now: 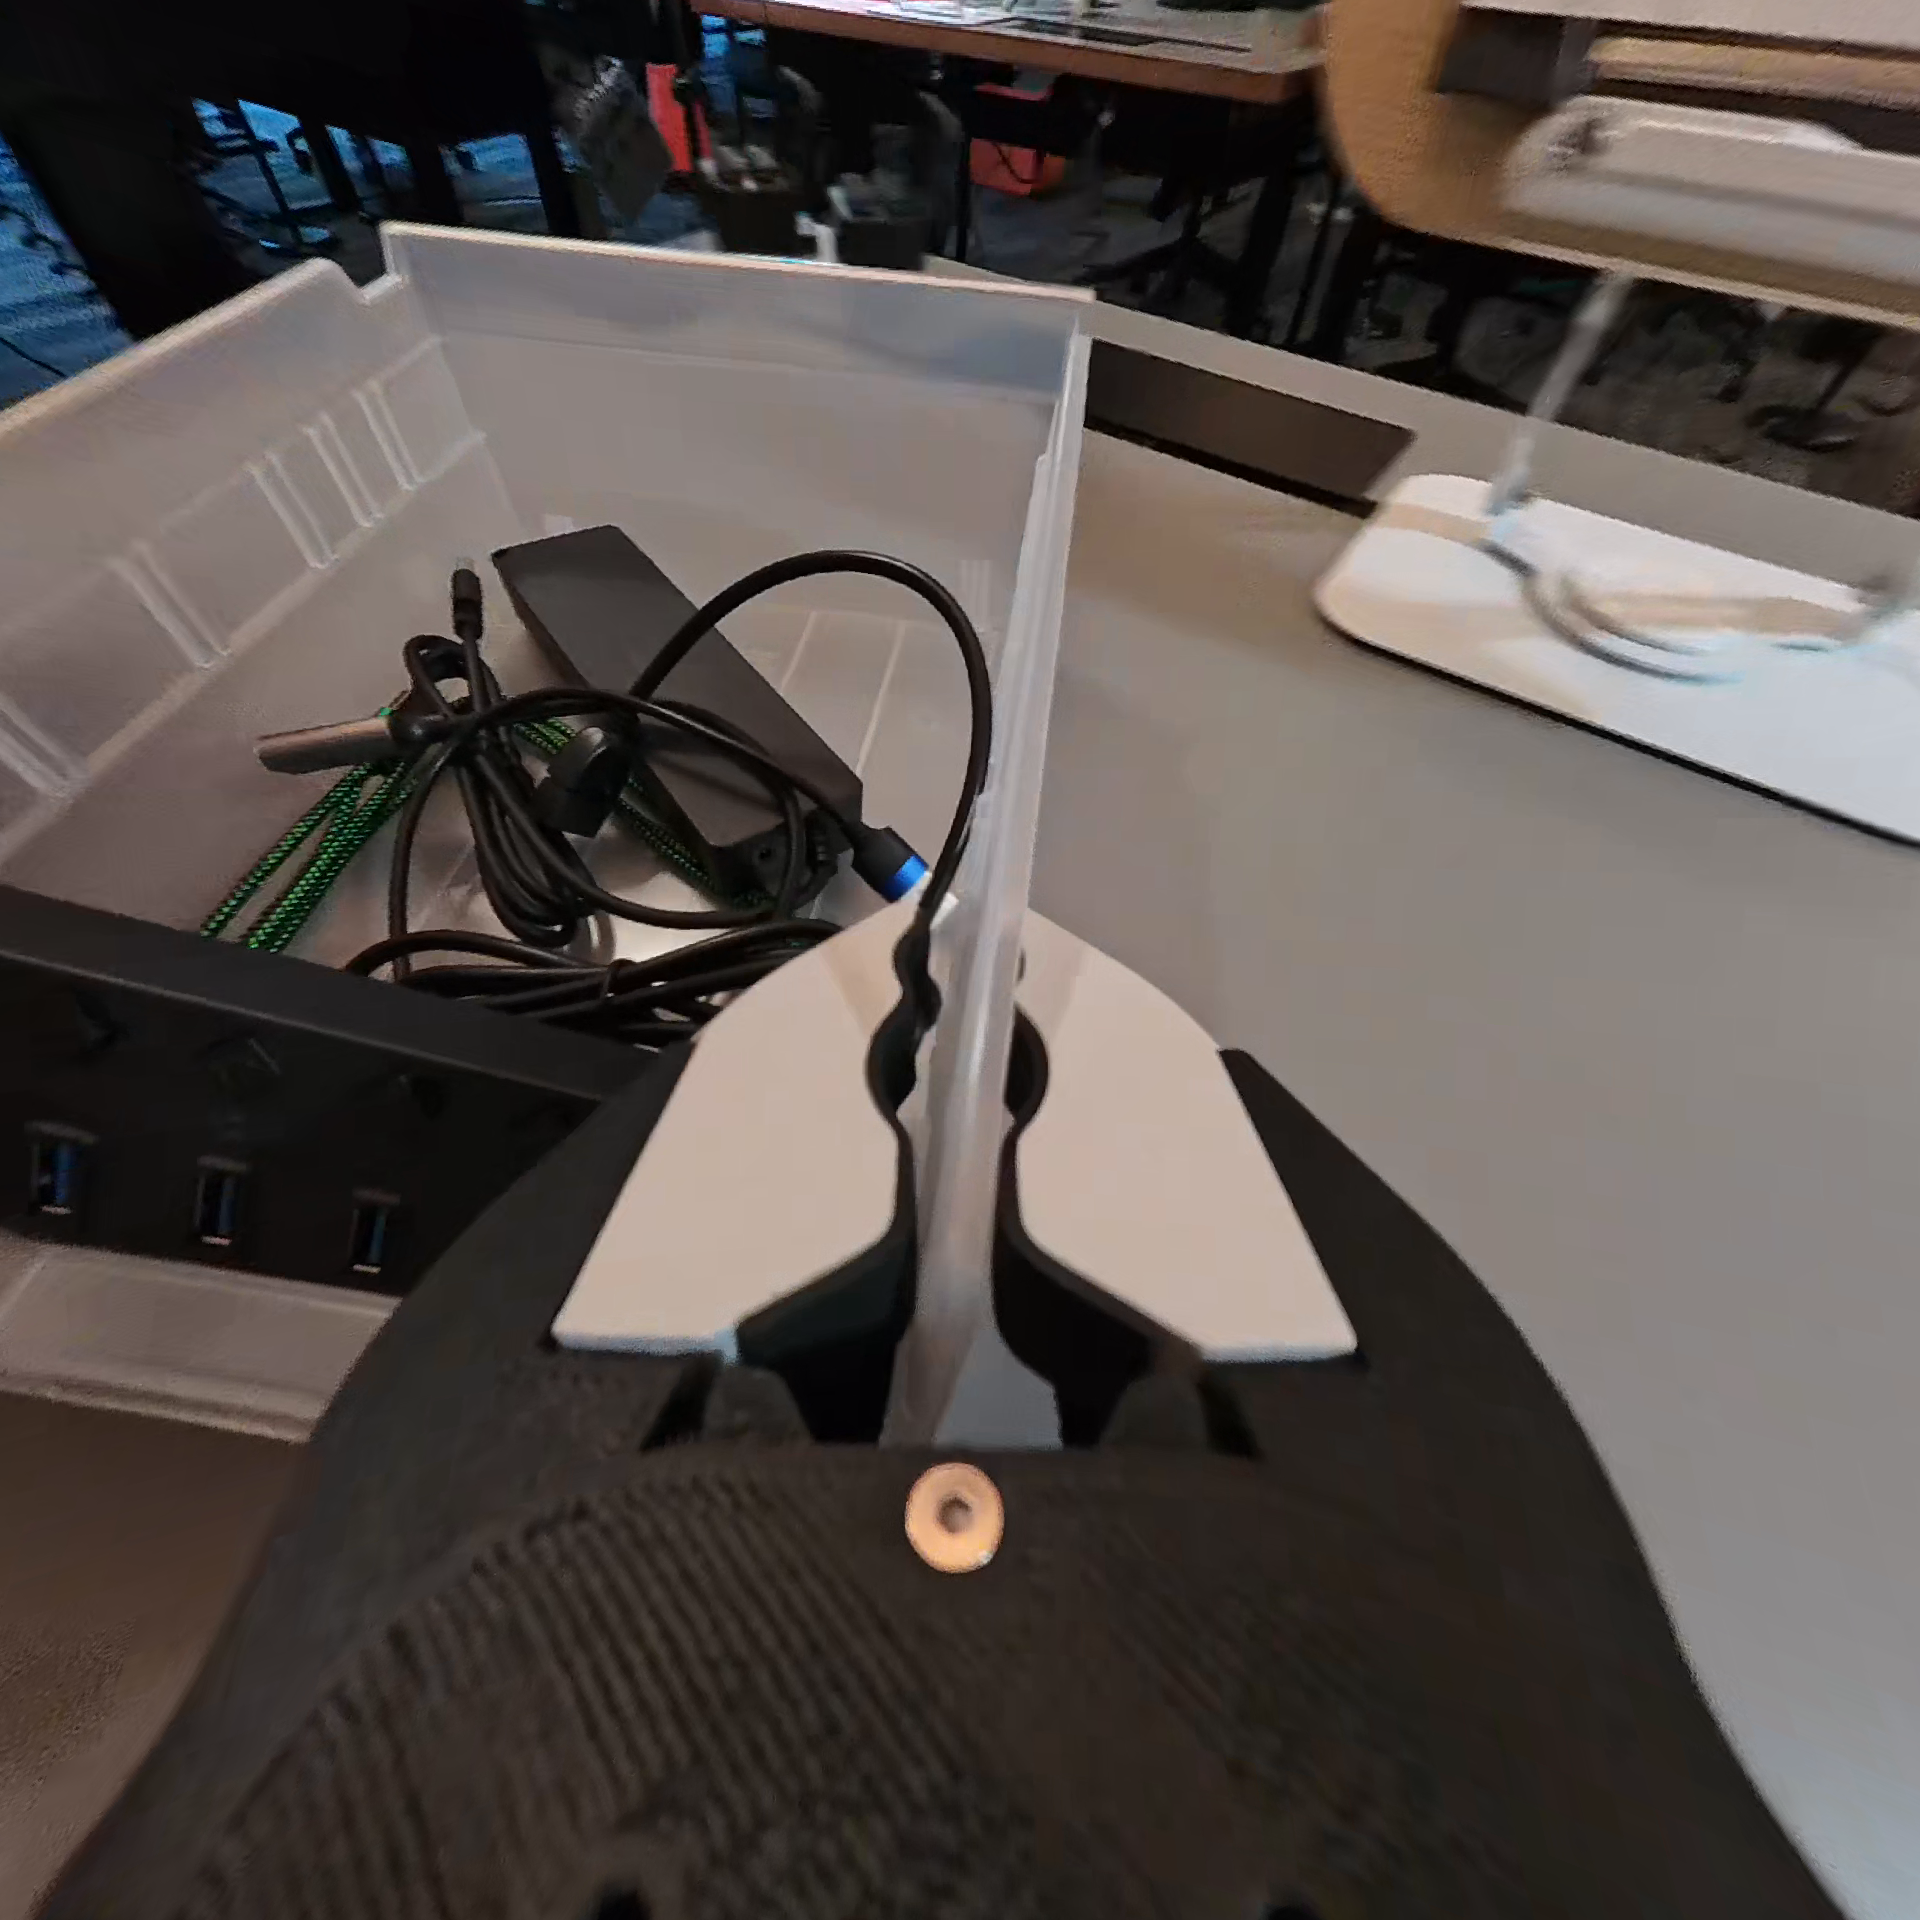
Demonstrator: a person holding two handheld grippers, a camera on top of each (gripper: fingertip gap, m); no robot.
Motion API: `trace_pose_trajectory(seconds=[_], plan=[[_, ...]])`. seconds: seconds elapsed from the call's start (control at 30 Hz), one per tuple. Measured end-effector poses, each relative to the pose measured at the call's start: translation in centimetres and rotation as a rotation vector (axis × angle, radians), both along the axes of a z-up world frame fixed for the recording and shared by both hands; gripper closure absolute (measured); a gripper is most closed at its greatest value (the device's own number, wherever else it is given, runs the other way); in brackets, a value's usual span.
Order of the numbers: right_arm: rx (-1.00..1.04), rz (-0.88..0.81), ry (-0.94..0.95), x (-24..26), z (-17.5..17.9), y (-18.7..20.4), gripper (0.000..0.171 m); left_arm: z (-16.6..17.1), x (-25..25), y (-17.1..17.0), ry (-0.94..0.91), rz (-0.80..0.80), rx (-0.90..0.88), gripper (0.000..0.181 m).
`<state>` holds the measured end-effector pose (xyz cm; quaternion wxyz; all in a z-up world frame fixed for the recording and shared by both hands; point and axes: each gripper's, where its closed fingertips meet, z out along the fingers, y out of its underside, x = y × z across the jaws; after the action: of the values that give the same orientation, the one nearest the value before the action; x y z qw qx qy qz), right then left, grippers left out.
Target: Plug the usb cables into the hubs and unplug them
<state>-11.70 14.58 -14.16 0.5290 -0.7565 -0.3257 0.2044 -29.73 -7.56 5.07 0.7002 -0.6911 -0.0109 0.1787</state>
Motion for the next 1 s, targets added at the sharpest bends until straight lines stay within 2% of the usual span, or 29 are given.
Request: trace_pose_trajectory(seconds=[0.1, 0.2, 0.27, 0.37, 0.5, 0.63, 0.7, 0.77, 0.83, 1.0], plan=[[-0.029, 0.076, 0.033, -6.4, 0.1, -1.8, 0.147, 1.2, -0.1, -1.1, 0.106, 0.055, 0.019, 0.175], [-0.046, 0.226, -0.015, -11.8, 0.1, -4.4, 0.120, 1.7, -0.1, -1.7, 0.173, 0.089, 0.031, 0.174], [-0.027, 0.304, -0.065, -13.3, 0.7, -5.6, 0.101, 1.7, 0.1, -1.9, 0.193, 0.086, 0.025, 0.175], [-0.080, 0.434, -0.081, -12.4, 1.7, -7.9, 0.086, 1.4, 0.5, -2.1, 0.201, 0.061, 0.029, 0.175], [-0.134, 0.503, 0.007, -5.6, 3.1, -9.4, 0.091, 1.4, 2.3, -2.1, 0.190, -0.014, 0.033, 0.174], [-0.161, 0.412, 0.080, 5.0, 3.5, -7.8, 0.104, 2.1, 7.5, -1.2, 0.155, -0.177, 0.079, 0.175], [-0.229, 0.318, 0.150, 10.6, 4.1, -7.5, 0.112, 2.2, 11.6, 0.0, 0.133, -0.285, 0.088, 0.176], [-0.275, 0.294, 0.327, 15.0, 6.5, -8.6, 0.117, 1.7, 16.4, 1.5, 0.139, -0.411, 0.068, 0.175], [-0.234, 0.228, 0.493, 19.4, 8.3, -9.0, 0.116, 1.1, 21.7, 3.2, 0.119, -0.556, 0.037, 0.175], [-0.176, -0.014, 0.579, 29.5, 7.2, -8.0, 0.121, -2.3, 34.0, 7.3, 0.103, -0.892, -0.058, 0.174]])
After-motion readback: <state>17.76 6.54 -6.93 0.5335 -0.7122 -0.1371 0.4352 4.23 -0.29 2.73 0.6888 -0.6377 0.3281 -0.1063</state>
